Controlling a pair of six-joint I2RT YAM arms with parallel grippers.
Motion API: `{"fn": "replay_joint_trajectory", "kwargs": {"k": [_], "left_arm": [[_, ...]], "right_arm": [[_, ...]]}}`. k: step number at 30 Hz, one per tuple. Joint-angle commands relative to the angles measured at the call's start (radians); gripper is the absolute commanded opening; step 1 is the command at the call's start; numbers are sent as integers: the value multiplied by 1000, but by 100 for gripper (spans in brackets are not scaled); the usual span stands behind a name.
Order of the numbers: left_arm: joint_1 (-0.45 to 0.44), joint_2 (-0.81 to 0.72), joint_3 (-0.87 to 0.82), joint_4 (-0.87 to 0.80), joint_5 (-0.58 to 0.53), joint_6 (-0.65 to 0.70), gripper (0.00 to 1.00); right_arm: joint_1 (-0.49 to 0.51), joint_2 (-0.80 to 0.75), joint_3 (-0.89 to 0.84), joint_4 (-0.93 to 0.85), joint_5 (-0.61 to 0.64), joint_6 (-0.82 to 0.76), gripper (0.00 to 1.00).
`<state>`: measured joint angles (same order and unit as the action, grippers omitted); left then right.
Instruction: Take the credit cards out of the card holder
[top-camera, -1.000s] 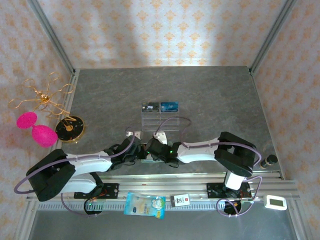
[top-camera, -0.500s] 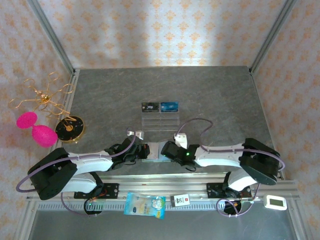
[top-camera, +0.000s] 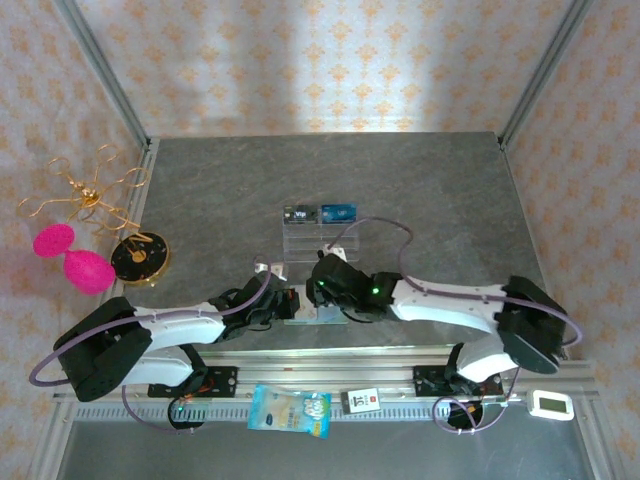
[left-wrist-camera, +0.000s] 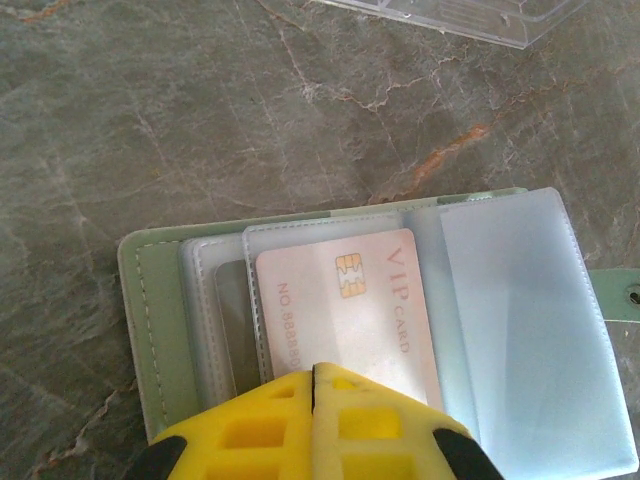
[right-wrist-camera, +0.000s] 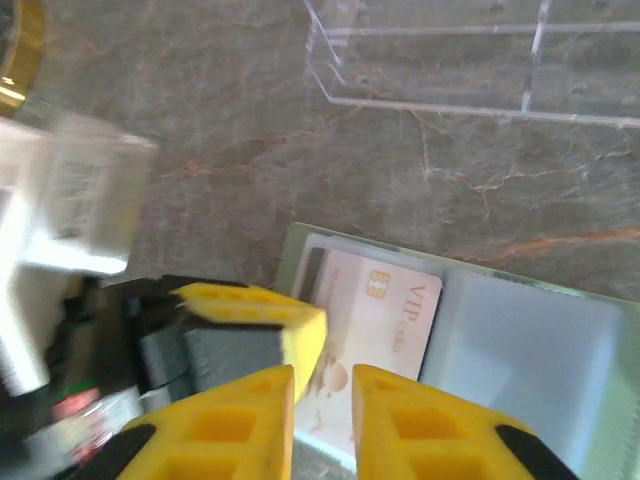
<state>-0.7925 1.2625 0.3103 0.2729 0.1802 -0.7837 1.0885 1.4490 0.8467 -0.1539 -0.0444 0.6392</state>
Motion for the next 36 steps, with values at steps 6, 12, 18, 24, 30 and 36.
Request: {"fn": "replay_joint_trajectory", "kwargs": {"k": [6,12,18,24,30,36], "left_arm": [[-11,-19,-19,-54,-1,17,0],[-11,-86,-5,-98,-2,24,0],[-14,-149,4,-141,-30,39,0],[-13,-66,6,-156,-69,44,0],[-13,-14,-7,-139,-65,44,0],[-13,14,-20,-146,-43,44,0]], "right_arm": [[-76,81,-191,55,-53,80,14],[-76,5,-192,79,-57,39,14],[-81,-20,-165,158,-190,25,17],[-89,86,-140,255,-297,58,17],[-131,125,-163,273,-307,97,18],[-136,159,-163,301,-330,103,18]]}}
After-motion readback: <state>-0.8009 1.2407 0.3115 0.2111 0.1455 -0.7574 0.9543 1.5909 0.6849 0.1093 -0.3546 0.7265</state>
